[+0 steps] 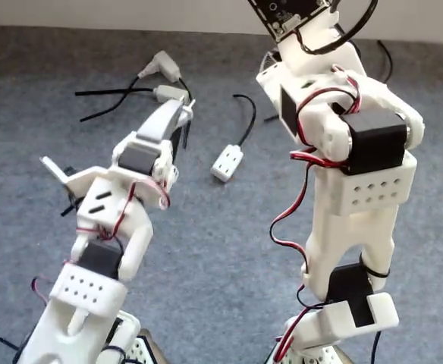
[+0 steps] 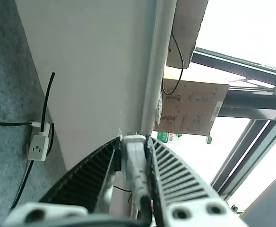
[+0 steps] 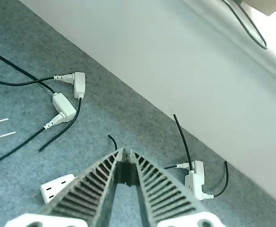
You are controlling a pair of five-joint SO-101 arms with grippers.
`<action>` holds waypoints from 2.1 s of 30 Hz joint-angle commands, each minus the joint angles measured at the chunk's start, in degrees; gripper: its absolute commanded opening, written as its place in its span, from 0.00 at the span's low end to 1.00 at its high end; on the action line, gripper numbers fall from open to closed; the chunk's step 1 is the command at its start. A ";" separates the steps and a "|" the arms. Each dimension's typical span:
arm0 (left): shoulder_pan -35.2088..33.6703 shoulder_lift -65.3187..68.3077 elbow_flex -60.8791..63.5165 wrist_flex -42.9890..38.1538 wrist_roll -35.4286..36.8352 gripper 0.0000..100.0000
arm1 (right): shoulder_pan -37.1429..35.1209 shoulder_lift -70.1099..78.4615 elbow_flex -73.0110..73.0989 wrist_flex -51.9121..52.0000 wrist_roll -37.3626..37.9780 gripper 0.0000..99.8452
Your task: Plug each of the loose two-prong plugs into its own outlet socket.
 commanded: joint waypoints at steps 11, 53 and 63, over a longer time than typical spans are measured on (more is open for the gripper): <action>2.59 42.95 -35.38 27.87 -9.14 0.01 | 6.11 -0.75 -4.18 -0.48 -0.53 0.01; 6.29 75.56 -71.69 64.79 -30.51 0.01 | 6.73 -0.75 -4.09 -0.40 -0.53 0.01; 8.04 79.52 -75.56 64.79 -30.42 0.01 | 6.64 -0.75 -4.00 -0.40 -0.35 0.01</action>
